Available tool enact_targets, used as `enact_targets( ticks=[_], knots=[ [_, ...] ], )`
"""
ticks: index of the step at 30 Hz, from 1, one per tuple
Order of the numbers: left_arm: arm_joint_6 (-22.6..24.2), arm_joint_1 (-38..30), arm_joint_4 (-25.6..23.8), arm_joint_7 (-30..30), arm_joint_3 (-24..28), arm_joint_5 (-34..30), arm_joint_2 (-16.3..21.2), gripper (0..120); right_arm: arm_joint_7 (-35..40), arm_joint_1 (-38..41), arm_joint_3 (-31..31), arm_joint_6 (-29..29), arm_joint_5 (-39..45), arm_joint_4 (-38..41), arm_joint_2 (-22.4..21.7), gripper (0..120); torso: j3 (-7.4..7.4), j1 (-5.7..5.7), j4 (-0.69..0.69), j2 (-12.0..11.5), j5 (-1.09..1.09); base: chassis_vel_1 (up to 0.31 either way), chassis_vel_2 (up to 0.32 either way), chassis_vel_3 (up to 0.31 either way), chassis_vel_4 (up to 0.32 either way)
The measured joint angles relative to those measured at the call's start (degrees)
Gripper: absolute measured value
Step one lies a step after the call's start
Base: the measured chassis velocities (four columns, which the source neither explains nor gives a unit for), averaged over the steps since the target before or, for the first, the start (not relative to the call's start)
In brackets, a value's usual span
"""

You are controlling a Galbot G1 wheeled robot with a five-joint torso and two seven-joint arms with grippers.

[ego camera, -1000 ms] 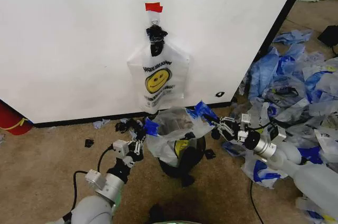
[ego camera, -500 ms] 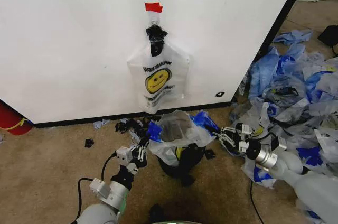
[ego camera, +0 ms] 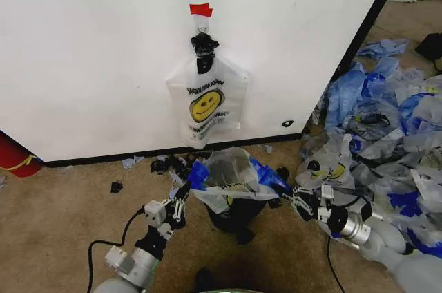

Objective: Pick up the garbage bag from the wall and place it over the trash bin.

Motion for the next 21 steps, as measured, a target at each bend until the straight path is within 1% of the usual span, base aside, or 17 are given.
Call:
enact_targets(
  ticks=[5, 9, 17, 21],
  knots=[
    [-0.05, 2.43, 0.50, -0.14, -0.04, 0.87, -0.23, 0, 0.06, -1.16, 0.02, 0.41, -0.27, -0.07, 0.00, 0, 0.00, 0.00, 0.01, 0.00, 0.01, 0.000, 0.000, 0.000, 0.000],
    [-0.25, 4.62, 1.06, -0.17, 0.30, 1.80, -1.10, 0, -0.62, -1.87, -0.08, 0.75, -0.42, -1.51, -0.02, 0, 0.00, 0.00, 0.01, 0.00, 0.01, 0.000, 0.000, 0.000, 0.000],
    [-1.00, 8.80, 0.68, -0.21, -1.74, 2.62, -0.42, 0, -2.78, -4.26, -0.06, 1.51, -1.00, -3.47, -0.33, 0, 0.00, 0.00, 0.01, 0.00, 0.01, 0.000, 0.000, 0.000, 0.000],
    [-1.00, 9.18, 0.59, -0.22, -1.33, 2.88, -0.93, 0, -2.82, -5.10, 0.09, 1.93, -1.33, -3.66, -0.31, 0, 0.00, 0.00, 0.01, 0.00, 0.01, 0.000, 0.000, 0.000, 0.000]
  ],
)
